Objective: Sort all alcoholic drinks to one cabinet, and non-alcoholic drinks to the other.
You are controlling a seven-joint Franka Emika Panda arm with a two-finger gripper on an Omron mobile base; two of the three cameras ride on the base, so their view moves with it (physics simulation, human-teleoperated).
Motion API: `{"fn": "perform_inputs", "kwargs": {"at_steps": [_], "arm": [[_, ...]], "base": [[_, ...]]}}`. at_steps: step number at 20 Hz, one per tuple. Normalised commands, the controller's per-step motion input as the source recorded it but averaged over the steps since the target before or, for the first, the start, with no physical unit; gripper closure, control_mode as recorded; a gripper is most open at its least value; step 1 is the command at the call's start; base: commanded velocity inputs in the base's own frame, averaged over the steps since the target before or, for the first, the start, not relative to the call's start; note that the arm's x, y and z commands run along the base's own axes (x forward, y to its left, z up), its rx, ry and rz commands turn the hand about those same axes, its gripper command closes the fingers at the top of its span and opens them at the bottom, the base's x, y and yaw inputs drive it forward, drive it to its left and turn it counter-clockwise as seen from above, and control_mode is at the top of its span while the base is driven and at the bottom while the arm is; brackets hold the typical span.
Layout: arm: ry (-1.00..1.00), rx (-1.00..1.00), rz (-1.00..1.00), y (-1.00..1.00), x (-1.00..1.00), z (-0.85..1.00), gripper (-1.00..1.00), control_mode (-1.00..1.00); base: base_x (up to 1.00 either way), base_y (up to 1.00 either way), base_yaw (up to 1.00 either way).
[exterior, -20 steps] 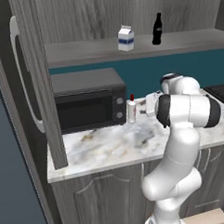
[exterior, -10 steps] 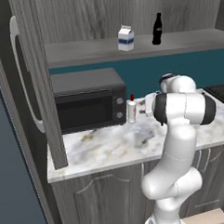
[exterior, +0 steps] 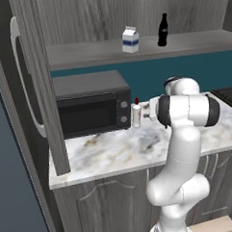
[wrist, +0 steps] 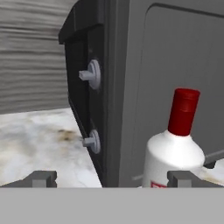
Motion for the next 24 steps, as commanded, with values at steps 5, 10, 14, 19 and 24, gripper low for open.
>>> {"fn": "perform_inputs", "kwargs": {"at_steps": [5, 10, 14, 19, 24], "arm": [[0.0, 0.01, 0.0, 0.0, 0.08, -0.04, -1.0, -1.0], [0.0, 0.02, 0.0, 0.0, 0.18, -0.02, -1.0, -1.0], [0.0, 0.01, 0.0, 0.0, 0.14, -0.01, -1.0, -1.0], [0.0, 0.01, 0.0, 0.0, 0.19, -0.05, -1.0, -1.0], [0.0, 0.0, 0.0, 0.0, 0.2, -0.07, -1.0, -1.0]], "base": [[0.0, 0.0, 0.0], [0.0, 0.0, 0.0], [0.0, 0.0, 0.0], [0.0, 0.0, 0.0], [0.0, 0.0, 0.0]]}}
